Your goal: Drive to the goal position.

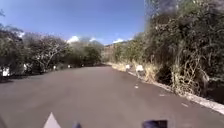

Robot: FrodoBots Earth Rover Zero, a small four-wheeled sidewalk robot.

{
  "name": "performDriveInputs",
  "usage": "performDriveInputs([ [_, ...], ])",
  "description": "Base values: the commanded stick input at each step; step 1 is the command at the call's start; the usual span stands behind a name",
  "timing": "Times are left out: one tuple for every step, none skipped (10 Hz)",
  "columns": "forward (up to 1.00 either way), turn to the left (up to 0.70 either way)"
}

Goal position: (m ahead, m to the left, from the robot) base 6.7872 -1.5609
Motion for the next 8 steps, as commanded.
performDriveInputs([
  [0.5,0.0],
  [0.5,0.0],
  [0.5,0.0],
  [0.5,0.0],
  [0.5,0.0],
  [0.5,0.0],
  [0.5,0.0],
  [0.5,0.0],
])
